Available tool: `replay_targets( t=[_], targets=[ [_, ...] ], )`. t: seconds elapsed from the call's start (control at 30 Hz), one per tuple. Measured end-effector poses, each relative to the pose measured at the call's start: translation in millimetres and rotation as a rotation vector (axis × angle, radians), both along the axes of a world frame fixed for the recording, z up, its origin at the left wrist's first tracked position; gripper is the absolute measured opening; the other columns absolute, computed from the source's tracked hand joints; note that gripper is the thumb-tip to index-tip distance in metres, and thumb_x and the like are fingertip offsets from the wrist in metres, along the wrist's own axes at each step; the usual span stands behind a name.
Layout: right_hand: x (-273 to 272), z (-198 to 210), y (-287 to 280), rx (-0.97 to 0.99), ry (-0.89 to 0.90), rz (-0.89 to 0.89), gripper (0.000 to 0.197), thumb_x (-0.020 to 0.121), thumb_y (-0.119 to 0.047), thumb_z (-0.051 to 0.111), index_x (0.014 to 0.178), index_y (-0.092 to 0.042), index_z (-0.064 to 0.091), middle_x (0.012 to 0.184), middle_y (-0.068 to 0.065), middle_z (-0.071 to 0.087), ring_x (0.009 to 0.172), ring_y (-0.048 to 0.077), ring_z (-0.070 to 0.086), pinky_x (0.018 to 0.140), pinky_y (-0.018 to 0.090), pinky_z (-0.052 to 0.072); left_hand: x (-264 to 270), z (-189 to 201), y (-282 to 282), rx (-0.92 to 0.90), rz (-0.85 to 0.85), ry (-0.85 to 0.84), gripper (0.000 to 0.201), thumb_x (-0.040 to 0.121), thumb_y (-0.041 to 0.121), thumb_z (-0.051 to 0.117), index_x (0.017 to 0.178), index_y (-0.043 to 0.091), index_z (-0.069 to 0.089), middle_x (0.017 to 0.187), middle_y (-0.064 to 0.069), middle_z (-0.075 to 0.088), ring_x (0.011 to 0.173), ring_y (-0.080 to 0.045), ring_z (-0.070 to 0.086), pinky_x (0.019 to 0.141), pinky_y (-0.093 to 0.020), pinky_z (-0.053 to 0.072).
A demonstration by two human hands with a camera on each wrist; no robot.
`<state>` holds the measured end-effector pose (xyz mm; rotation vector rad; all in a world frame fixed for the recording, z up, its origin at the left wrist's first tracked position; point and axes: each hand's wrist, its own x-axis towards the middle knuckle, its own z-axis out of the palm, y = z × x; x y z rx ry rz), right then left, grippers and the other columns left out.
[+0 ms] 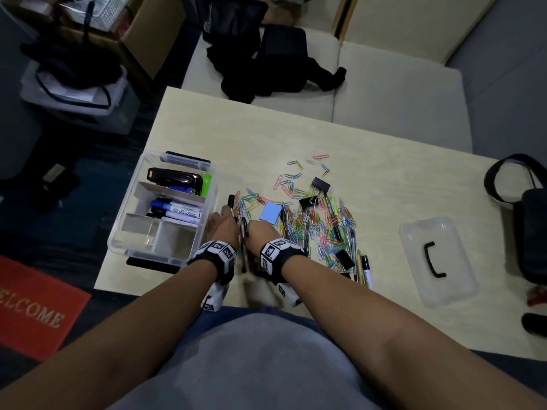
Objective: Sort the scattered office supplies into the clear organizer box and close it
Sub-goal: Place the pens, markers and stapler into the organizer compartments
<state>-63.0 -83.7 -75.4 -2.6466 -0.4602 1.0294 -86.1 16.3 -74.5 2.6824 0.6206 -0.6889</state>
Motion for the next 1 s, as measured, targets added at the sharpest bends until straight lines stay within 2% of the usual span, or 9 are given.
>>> replay_targets(
  t=[0.1, 0.2, 0.37, 0.5, 0.57, 0.67, 0.83, 0.9, 1.0],
  targets=[
    [0.1, -2.3, -1.5, -0.027, -0.022, -0.022, 0.015, 0.095, -0.019, 0.057, 0.086, -0.008, 0.050, 0.099, 0.019, 0.064, 0.089, 0.035, 0.064, 0.064, 0.034, 0.043, 2.2, -5.5, -0.8, -0.077, 0.071, 0.077, 0.036, 0.092, 0.004, 0.047, 0.125, 0.004, 0.033, 0.118, -0.022, 0.053, 0.105, -0.038, 0.057, 0.082, -0.042, 0.045],
    [-0.8, -1.3, 5.4, -0.076, -0.069, -0.027, 0.013, 0.095, -0.018, 0.054, 0.084, -0.011, 0.053, 0.096, 0.015, 0.067, 0.086, 0.034, 0.066, 0.063, 0.034, 0.044, 4.4, -6.1, -1.9, -0.128, 0.108, 0.108, 0.037, 0.093, 0.006, 0.046, 0.127, 0.002, 0.031, 0.122, -0.023, 0.049, 0.106, -0.040, 0.057, 0.085, -0.045, 0.045],
    [-2.7, -3.6, 14.8, -0.142, -0.116, 0.004, 0.014, 0.094, -0.008, 0.051, 0.101, -0.007, 0.063, 0.100, 0.012, 0.069, 0.094, 0.033, 0.067, 0.070, 0.037, 0.050, 4.3, -4.2, -1.5, -0.053, 0.082, 0.135, 0.032, 0.097, 0.003, 0.037, 0.128, -0.001, 0.033, 0.131, -0.022, 0.041, 0.117, -0.034, 0.048, 0.088, -0.035, 0.044],
    [-0.9, -4.0, 17.7, -0.132, -0.158, 0.018, 0.017, 0.095, -0.007, 0.049, 0.109, -0.003, 0.058, 0.104, 0.014, 0.068, 0.096, 0.036, 0.068, 0.065, 0.036, 0.045, 3.9, 6.5, -3.7, -0.050, 0.087, 0.145, 0.031, 0.100, 0.003, 0.038, 0.130, 0.000, 0.033, 0.137, -0.022, 0.032, 0.129, -0.035, 0.035, 0.097, -0.038, 0.041],
    [1.0, -0.9, 18.1, -0.139, -0.160, 0.031, 0.019, 0.096, -0.005, 0.048, 0.111, -0.002, 0.059, 0.107, 0.016, 0.067, 0.098, 0.037, 0.067, 0.068, 0.039, 0.048, 3.8, 1.6, -0.3, -0.082, 0.120, 0.132, 0.035, 0.098, 0.004, 0.041, 0.131, -0.003, 0.033, 0.137, -0.026, 0.036, 0.128, -0.038, 0.039, 0.100, -0.040, 0.040],
    [3.9, -1.5, 16.1, -0.138, -0.151, 0.012, 0.015, 0.095, -0.008, 0.050, 0.102, -0.005, 0.064, 0.104, 0.014, 0.068, 0.094, 0.033, 0.068, 0.067, 0.036, 0.048, 2.5, -4.7, 4.4, -0.167, 0.167, 0.098, 0.046, 0.095, 0.006, 0.048, 0.135, -0.009, 0.030, 0.131, -0.030, 0.047, 0.118, -0.042, 0.051, 0.097, -0.044, 0.042],
    [7.1, -9.2, 6.9, -0.070, -0.021, -0.171, 0.020, 0.095, -0.026, 0.058, 0.101, -0.007, 0.060, 0.098, 0.012, 0.063, 0.088, 0.032, 0.064, 0.066, 0.035, 0.046, 1.0, -0.5, 5.6, -0.181, 0.186, 0.080, 0.051, 0.097, 0.008, 0.045, 0.140, -0.008, 0.025, 0.131, -0.028, 0.050, 0.119, -0.039, 0.053, 0.097, -0.040, 0.043],
    [9.7, -11.3, 2.0, 0.003, 0.057, -0.236, 0.026, 0.093, -0.034, 0.061, 0.090, -0.009, 0.057, 0.085, 0.011, 0.058, 0.075, 0.030, 0.059, 0.062, 0.032, 0.044, 0.3, -0.5, 4.8, -0.193, 0.195, 0.069, 0.052, 0.096, 0.007, 0.046, 0.141, -0.008, 0.024, 0.131, -0.028, 0.050, 0.119, -0.038, 0.053, 0.097, -0.040, 0.043],
    [10.5, -12.4, -10.1, 0.158, 0.131, -0.304, 0.031, 0.091, -0.028, 0.063, 0.070, -0.009, 0.052, 0.065, 0.006, 0.050, 0.060, 0.025, 0.049, 0.055, 0.028, 0.039, 0.6, 0.4, 2.4, -0.220, 0.224, 0.042, 0.049, 0.096, 0.005, 0.045, 0.139, -0.009, 0.025, 0.128, -0.029, 0.052, 0.117, -0.039, 0.054, 0.096, -0.040, 0.043]
  ],
)
